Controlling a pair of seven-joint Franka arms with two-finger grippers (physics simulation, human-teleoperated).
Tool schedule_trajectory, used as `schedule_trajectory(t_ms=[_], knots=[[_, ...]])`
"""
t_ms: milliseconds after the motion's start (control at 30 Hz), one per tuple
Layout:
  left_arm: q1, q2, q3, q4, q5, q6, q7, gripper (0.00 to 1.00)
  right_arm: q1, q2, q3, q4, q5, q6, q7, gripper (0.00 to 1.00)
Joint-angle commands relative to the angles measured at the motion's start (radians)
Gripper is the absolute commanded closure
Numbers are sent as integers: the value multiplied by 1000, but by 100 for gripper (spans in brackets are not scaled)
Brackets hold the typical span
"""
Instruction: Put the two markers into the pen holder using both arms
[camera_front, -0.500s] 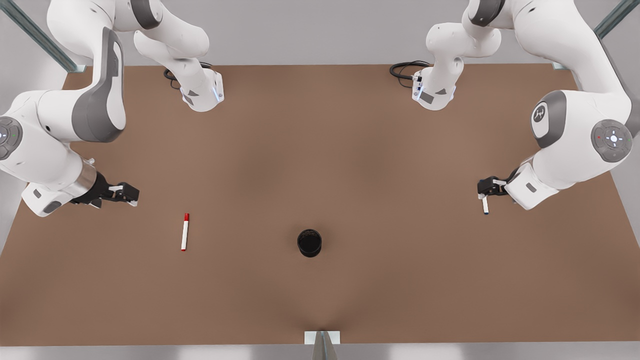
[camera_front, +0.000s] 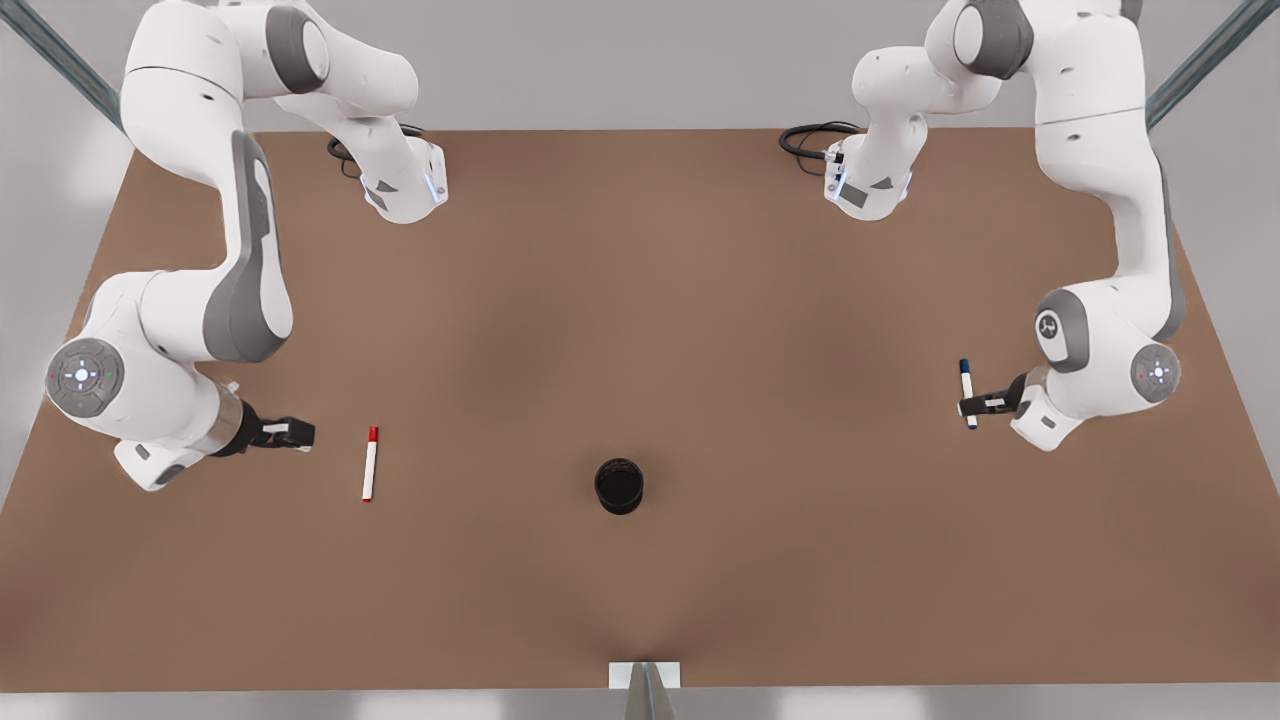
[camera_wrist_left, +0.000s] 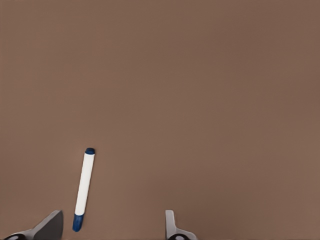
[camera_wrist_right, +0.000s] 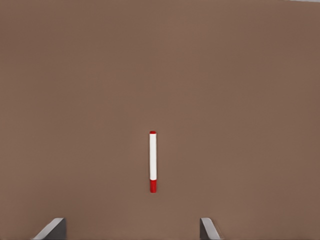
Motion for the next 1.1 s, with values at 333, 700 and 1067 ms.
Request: schedule_trajectory(t_ms=[333, 700, 1067], knots=[[25, 73, 34, -253, -10, 653, 363, 0, 30, 194, 20, -98, 25, 288, 308, 0], [19, 112, 13, -272, -42, 650, 352, 0, -23, 226, 20, -289, 22, 479, 357, 0], [20, 141, 10, -267, -42, 647, 352, 37, -37, 293, 18, -284, -35, 562, 354, 0]])
